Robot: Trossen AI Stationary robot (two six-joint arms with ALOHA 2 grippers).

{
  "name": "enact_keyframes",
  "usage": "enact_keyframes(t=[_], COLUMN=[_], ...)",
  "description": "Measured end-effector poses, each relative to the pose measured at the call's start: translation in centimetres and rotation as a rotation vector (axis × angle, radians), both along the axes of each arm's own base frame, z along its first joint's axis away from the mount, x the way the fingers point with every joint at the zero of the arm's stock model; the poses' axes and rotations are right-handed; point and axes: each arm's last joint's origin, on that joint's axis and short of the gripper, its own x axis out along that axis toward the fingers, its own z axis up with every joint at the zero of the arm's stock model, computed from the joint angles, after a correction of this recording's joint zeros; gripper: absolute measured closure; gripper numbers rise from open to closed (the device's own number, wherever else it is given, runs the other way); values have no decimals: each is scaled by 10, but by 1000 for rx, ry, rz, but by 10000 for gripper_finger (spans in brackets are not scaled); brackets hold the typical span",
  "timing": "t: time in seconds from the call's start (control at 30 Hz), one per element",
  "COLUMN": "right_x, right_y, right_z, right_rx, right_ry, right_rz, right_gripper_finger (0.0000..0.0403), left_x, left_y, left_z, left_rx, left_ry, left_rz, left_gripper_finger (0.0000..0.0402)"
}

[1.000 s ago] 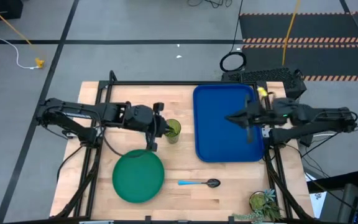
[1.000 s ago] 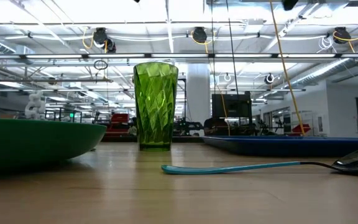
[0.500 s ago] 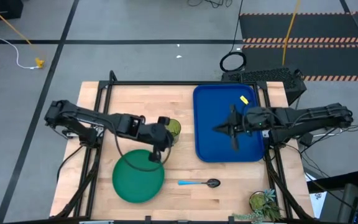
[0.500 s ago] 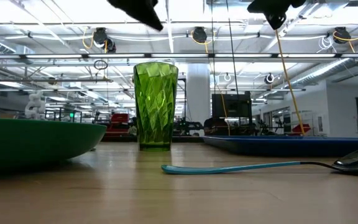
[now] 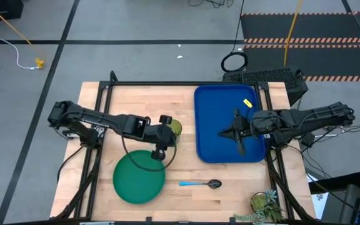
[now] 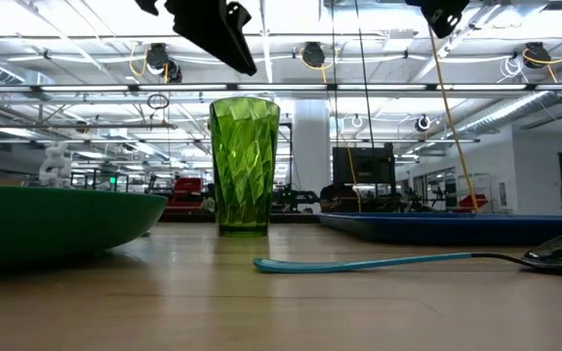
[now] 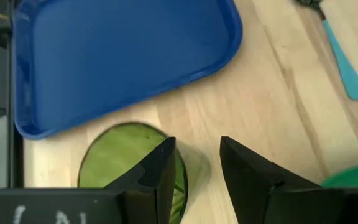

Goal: Pick and place plate/cup/fork/spoon on tray
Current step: Put the green cup on the top right of the blue tray

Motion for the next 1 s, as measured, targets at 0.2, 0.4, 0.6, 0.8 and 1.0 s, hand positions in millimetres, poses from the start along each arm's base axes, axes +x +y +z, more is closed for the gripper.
enact_keyframes(t=[0.2, 0.4, 0.6, 0.8, 1.0], right_x=[-3, -5, -4, -4, -4], right_y=[13, 19, 22, 23, 23], right_z=[0, 0, 3, 5, 5], right_rx=[12, 12, 19, 24, 21], right_ry=[3, 0, -34, -48, -48], right_rz=[69, 103, 114, 121, 123], right_gripper_finger=[403, 403, 403, 403, 403], left_x=[-4, -6, -5, -6, -6], left_y=[10, 12, 13, 15, 15], left_z=[-4, -12, -22, -28, -31], left_rx=[-16, -2, 2, 10, 19], left_ry=[64, 84, 107, 115, 111], left_rz=[54, 40, 43, 36, 22], left_gripper_finger=[272, 272, 272, 273, 285])
